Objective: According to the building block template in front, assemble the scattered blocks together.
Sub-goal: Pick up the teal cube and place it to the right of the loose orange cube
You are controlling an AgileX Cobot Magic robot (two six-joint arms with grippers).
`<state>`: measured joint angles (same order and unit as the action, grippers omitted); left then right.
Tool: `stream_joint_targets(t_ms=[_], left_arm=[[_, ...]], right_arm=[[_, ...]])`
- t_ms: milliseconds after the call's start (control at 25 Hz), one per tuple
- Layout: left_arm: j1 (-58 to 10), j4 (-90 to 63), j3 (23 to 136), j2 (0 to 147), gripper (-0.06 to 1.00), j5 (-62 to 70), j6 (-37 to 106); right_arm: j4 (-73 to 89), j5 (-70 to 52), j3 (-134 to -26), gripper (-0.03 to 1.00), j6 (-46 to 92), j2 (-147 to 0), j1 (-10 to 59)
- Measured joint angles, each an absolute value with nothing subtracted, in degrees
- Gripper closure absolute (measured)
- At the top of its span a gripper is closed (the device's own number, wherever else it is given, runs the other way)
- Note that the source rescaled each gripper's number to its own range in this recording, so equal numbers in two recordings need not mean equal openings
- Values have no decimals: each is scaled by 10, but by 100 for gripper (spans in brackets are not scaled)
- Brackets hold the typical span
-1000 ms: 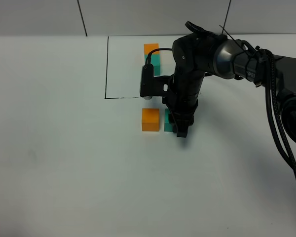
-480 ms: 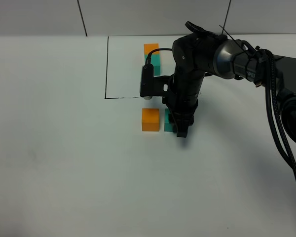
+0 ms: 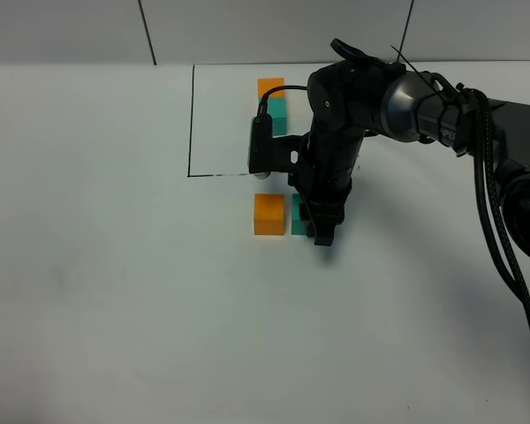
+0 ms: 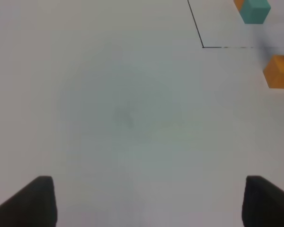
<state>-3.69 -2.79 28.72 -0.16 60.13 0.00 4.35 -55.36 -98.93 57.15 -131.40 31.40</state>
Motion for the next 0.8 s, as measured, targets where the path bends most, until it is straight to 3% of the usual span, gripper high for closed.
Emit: stream_joint_targets(t_ms=[800], left_arm=[[-37,-28,287,-2,16,601,0]], right_arm=[[45,-547,-989,95,574,-1315,318]])
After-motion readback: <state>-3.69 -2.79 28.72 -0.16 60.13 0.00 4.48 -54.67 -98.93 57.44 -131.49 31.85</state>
